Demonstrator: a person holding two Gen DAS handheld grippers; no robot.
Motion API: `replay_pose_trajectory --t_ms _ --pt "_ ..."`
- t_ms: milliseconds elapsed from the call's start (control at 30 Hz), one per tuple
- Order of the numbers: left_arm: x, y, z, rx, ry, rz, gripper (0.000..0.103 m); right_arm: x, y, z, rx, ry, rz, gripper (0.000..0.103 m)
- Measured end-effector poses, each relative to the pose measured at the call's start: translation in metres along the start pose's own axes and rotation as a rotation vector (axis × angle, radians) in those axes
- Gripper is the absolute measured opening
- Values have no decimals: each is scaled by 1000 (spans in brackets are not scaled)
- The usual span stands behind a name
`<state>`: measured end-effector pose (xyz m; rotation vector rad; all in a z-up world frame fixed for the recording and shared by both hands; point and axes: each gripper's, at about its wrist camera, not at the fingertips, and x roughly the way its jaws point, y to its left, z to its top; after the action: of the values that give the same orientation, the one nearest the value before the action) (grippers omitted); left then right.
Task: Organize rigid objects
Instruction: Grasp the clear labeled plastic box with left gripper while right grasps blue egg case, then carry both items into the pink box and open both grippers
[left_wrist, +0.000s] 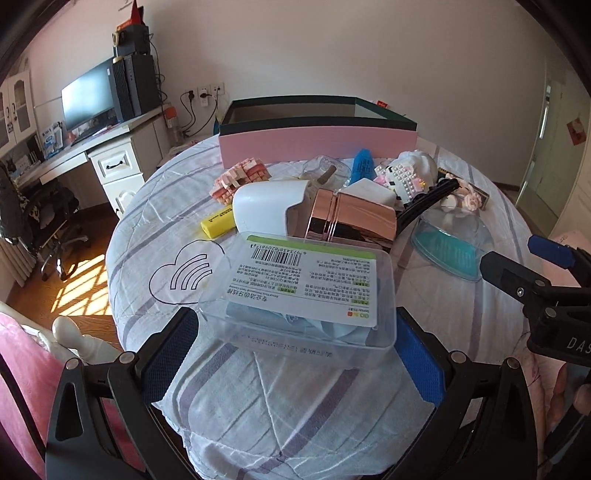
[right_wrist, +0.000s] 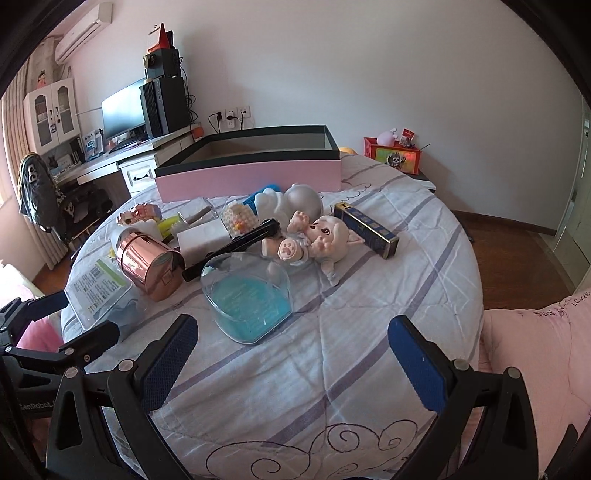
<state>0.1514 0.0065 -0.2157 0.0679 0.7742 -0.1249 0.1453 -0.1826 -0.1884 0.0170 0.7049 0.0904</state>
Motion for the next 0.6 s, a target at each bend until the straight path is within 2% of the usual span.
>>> replay_pose_trajectory --t_ms 67,167,333,433,500,533,600 --pt "7 4 2 -24 20 -32 96 10 1 3 0 9 5 103" --pt "10 9 4 -40 14 -56 96 22 3 9 -2 19 30 103" --pt "6 8 4 -12 -1 -50 95 47 6 16 -11 57 81 103" --pt "-2 9 5 -8 -17 -61 95 52 8 16 -33 63 110 85" --pt "-5 10 7 -14 -25 -66 95 50 10 15 -47 55 133 64" --pt "-7 11 8 -16 -27 -68 95 49 12 15 -50 53 142 59" --pt "-12 11 9 -15 -41 -80 95 45 13 13 -61 52 139 59"
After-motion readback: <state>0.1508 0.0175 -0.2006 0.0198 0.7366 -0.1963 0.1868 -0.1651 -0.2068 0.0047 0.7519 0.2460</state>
